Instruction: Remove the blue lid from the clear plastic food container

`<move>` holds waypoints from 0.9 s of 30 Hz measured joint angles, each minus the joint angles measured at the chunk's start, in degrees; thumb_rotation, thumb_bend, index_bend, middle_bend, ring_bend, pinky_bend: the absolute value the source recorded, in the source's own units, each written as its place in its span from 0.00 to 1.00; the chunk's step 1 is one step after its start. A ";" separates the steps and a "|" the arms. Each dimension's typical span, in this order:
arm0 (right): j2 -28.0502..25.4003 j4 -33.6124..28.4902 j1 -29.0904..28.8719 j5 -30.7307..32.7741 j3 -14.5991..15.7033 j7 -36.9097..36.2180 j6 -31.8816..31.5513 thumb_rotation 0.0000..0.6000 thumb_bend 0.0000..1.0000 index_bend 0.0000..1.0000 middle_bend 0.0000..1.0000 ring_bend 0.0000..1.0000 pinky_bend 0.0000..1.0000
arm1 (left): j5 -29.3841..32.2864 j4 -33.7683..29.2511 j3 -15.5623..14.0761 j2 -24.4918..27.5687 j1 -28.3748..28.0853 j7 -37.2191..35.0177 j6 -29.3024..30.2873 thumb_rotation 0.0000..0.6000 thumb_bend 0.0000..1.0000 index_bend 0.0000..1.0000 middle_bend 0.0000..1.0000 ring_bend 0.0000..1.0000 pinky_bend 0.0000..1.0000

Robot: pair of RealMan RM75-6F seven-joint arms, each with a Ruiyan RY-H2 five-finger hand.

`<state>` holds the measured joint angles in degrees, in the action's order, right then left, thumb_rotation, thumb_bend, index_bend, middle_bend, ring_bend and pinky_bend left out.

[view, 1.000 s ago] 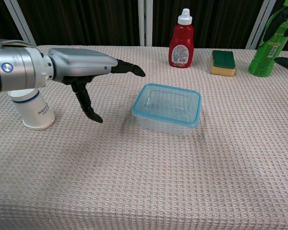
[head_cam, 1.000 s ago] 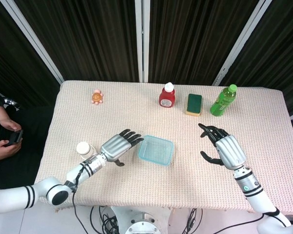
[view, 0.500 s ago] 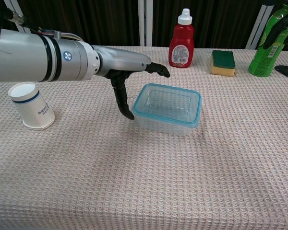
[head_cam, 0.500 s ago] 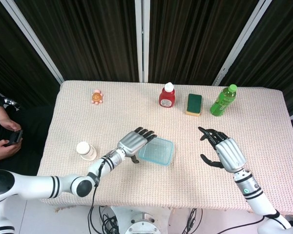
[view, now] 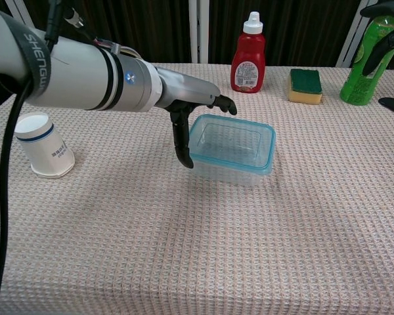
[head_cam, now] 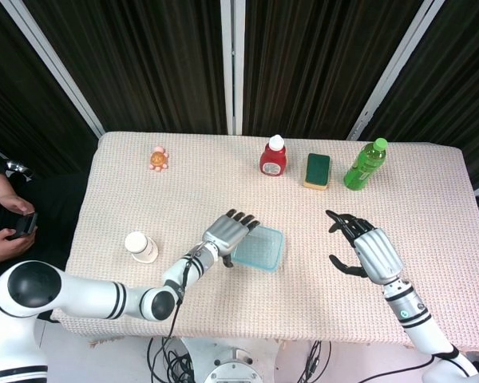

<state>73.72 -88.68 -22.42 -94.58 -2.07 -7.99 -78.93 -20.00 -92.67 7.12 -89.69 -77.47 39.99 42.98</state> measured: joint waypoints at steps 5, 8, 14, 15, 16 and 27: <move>0.12 0.35 0.11 -0.32 0.26 -0.33 0.17 1.00 0.24 0.04 0.34 0.19 0.33 | 2.03 0.80 -0.91 -0.81 -1.76 0.23 0.12 1.00 0.00 0.00 0.00 0.00 0.05; 0.19 0.46 0.01 -1.01 0.70 -0.25 0.53 1.00 0.25 0.05 0.34 0.19 0.33 | 3.44 1.62 -1.34 -1.24 -2.69 0.20 -0.16 1.00 0.00 0.00 0.00 0.00 0.05; 1.30 1.49 -0.92 -4.25 2.51 0.93 2.20 1.00 0.27 0.13 0.34 0.19 0.33 | 6.74 3.81 -2.15 -1.97 -4.44 -0.20 -1.17 1.00 0.00 0.04 0.11 0.03 0.15; 1.83 1.91 -1.14 -4.74 2.75 1.45 2.53 1.00 0.28 0.14 0.34 0.19 0.33 | 7.06 4.14 -2.17 -2.14 -4.61 -0.45 -1.14 1.00 0.00 0.07 0.14 0.05 0.16; 2.69 2.53 -1.47 -5.29 3.00 2.18 3.03 1.00 0.27 0.15 0.34 0.19 0.33 | 7.27 4.38 -2.16 -2.32 -4.70 -0.72 -0.99 1.00 0.00 0.10 0.19 0.09 0.19; 14.09 13.17 -5.20 -8.01 2.62 4.70 5.63 1.00 0.24 0.26 0.31 0.18 0.30 | 8.26 4.26 -2.58 -3.35 -5.09 -1.88 1.88 1.00 0.00 0.18 0.31 0.19 0.26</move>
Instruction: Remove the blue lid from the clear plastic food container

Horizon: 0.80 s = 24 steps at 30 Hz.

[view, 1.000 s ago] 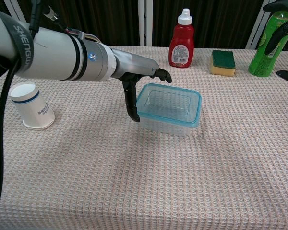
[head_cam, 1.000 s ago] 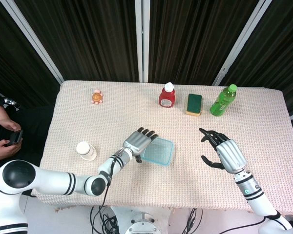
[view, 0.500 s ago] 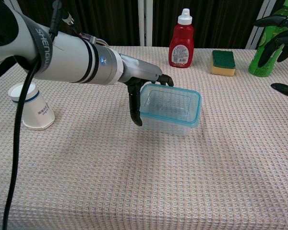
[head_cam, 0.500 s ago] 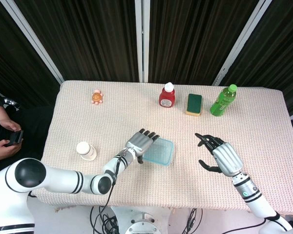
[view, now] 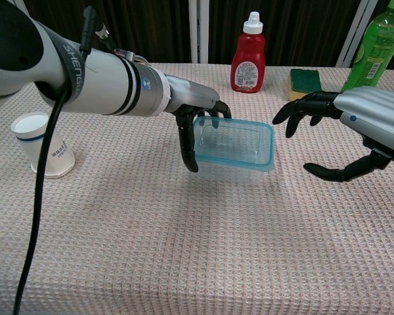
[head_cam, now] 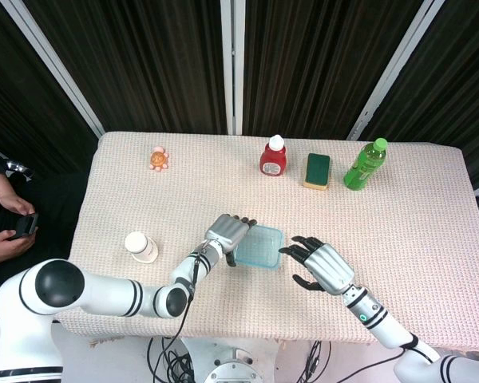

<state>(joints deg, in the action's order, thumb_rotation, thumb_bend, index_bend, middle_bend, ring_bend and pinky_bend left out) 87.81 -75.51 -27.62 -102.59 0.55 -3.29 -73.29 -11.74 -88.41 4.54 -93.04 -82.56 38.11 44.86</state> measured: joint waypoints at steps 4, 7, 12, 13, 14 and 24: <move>4.80 5.90 -1.26 -1.07 -0.59 0.42 -1.01 1.00 0.10 0.26 0.28 0.14 0.27 | -0.36 -0.02 -0.33 -0.24 0.14 -0.01 0.37 1.00 0.00 0.18 0.32 0.20 0.26; 7.77 9.79 -2.05 -1.83 -0.84 0.70 -2.02 1.00 0.07 0.26 0.28 0.14 0.25 | -0.79 -0.02 -0.43 -0.36 0.30 -0.08 0.53 1.00 0.00 0.18 0.32 0.20 0.26; 11.88 15.37 -3.20 -2.81 -0.93 0.18 -3.79 1.00 0.06 0.28 0.28 0.14 0.25 | -1.48 0.03 -0.47 -0.44 0.64 -0.34 0.68 1.00 0.00 0.18 0.32 0.20 0.26; 12.72 16.57 -3.46 -2.96 -0.95 0.10 -4.24 1.00 0.06 0.29 0.28 0.14 0.25 | -1.52 0.07 -0.46 -0.47 0.69 -0.40 0.70 1.00 0.00 0.18 0.32 0.20 0.26; 13.30 17.40 -3.65 -3.05 -0.96 0.03 -4.56 1.00 0.06 0.29 0.28 0.14 0.25 | -1.61 0.09 -0.44 -0.49 0.74 -0.45 0.71 1.00 0.00 0.18 0.32 0.20 0.26; 15.78 20.74 -5.32 -2.38 -1.08 -1.52 -6.09 1.00 0.06 0.32 0.28 0.14 0.25 | -2.43 0.00 -0.41 -0.65 1.02 -0.65 0.58 1.00 0.00 0.18 0.32 0.20 0.26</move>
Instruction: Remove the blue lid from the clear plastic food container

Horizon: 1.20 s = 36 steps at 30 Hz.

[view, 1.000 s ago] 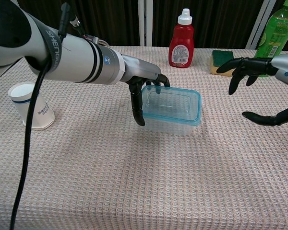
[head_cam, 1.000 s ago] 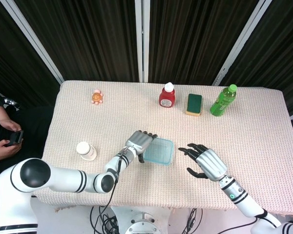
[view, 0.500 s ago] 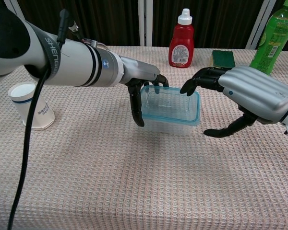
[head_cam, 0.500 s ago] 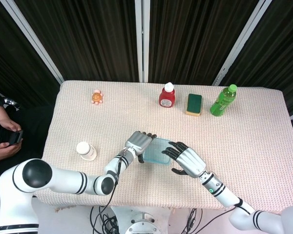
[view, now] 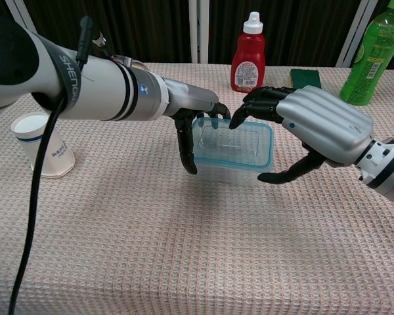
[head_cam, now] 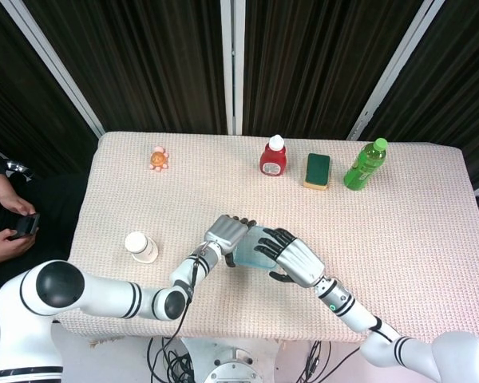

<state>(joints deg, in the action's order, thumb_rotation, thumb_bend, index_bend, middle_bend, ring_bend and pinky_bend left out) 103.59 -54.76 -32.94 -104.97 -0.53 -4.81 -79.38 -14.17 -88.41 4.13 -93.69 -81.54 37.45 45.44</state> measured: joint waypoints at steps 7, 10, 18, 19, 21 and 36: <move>-0.09 0.28 -0.76 0.52 0.10 0.05 -0.44 1.00 0.06 0.34 0.30 0.14 0.25 | -0.48 0.45 -0.43 -0.28 0.17 0.15 -0.18 1.00 0.00 0.18 0.32 0.20 0.25; -0.39 0.16 -0.91 0.73 0.27 -0.03 -0.42 1.00 0.06 0.35 0.31 0.14 0.25 | -1.03 0.60 -0.49 -0.36 0.36 0.04 -0.09 1.00 0.00 0.18 0.32 0.20 0.25; -1.40 -1.04 -1.42 1.31 0.20 0.11 -0.70 1.00 0.06 0.36 0.33 0.15 0.25 | -3.87 1.05 -1.10 -0.85 0.88 0.59 0.96 1.00 0.00 0.19 0.32 0.20 0.25; -1.57 -1.25 -1.50 1.39 0.13 0.14 -0.85 1.00 0.06 0.37 0.33 0.16 0.25 | -4.23 1.11 -1.16 -0.95 0.97 0.67 1.13 1.00 0.00 0.19 0.32 0.20 0.25; -1.77 -1.40 -1.59 1.44 0.09 0.39 -0.97 1.00 0.06 0.37 0.33 0.16 0.25 | -4.71 1.18 -1.16 -1.12 1.29 0.63 1.28 1.00 0.00 0.19 0.32 0.20 0.25; -0.26 3.43 -2.69 0.41 0.52 -2.27 -3.65 1.00 0.29 0.50 0.44 0.27 0.38 | -7.19 0.95 -0.54 0.29 2.65 -1.84 -2.06 1.00 0.00 0.19 0.30 0.20 0.24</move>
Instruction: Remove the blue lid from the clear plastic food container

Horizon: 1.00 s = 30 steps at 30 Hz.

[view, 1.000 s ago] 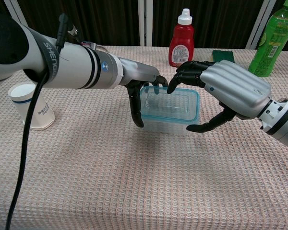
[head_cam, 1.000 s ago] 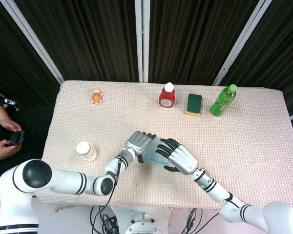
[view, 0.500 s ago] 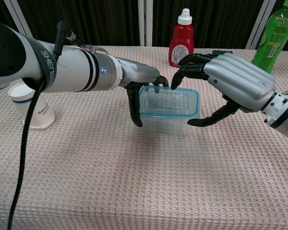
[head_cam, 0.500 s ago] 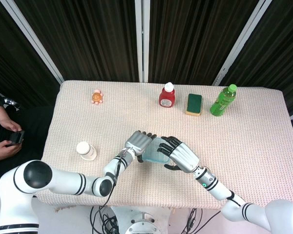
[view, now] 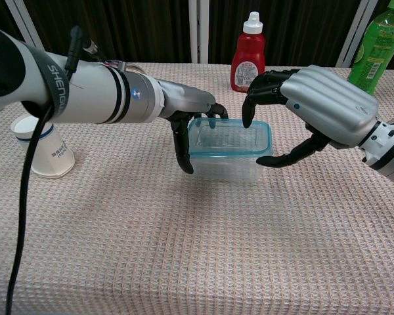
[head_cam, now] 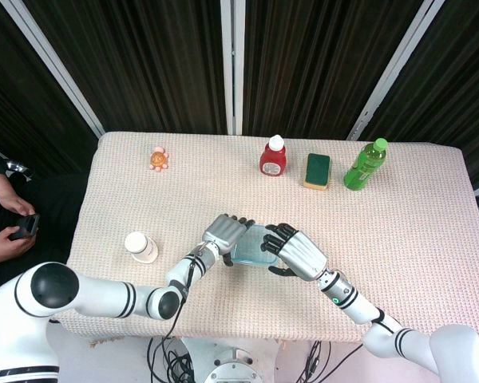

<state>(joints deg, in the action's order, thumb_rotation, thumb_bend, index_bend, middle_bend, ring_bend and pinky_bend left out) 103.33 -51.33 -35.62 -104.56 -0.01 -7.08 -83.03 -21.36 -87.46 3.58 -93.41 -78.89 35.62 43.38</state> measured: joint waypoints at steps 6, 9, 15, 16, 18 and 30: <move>2.46 4.53 -0.98 -0.84 0.28 -0.86 -1.26 1.00 0.30 0.52 0.45 0.28 0.39 | -1.55 -1.07 0.19 1.24 0.66 -1.68 -0.80 1.00 0.00 0.18 0.30 0.20 0.24; 3.74 6.50 -1.36 -1.07 0.39 -1.47 -2.12 1.00 0.32 0.54 0.46 0.29 0.40 | -2.19 -1.59 0.20 1.79 1.05 -2.61 -1.16 1.00 0.00 0.18 0.30 0.20 0.24; 5.12 9.10 -1.58 -0.81 0.07 -3.03 -4.73 1.00 0.33 0.56 0.48 0.31 0.41 | -3.71 -2.27 -0.07 2.43 1.62 -3.85 -1.63 1.00 0.00 0.18 0.30 0.20 0.24; 5.30 9.46 -1.59 -0.72 0.02 -3.16 -5.10 1.00 0.33 0.56 0.48 0.31 0.41 | -3.97 -2.44 -0.08 2.54 1.71 -4.09 -1.68 1.00 0.00 0.18 0.30 0.20 0.24; 5.54 9.87 -1.67 -0.67 0.08 -3.32 -5.33 1.00 0.34 0.57 0.48 0.31 0.42 | -4.56 -2.76 -0.13 2.79 1.85 -4.49 -1.85 1.00 0.00 0.18 0.30 0.20 0.24; 8.05 13.07 -2.22 -0.95 1.17 -2.32 -5.86 1.00 0.42 0.73 0.52 0.34 0.44 | -7.98 -4.35 0.22 4.32 3.08 -7.58 -1.88 1.00 0.00 0.05 0.20 0.11 0.17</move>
<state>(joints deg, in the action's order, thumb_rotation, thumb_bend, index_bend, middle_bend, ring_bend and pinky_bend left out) 111.37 -38.26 -37.84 -105.51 1.16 -9.41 -88.89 -29.33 -91.81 3.80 -89.09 -75.81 28.04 41.49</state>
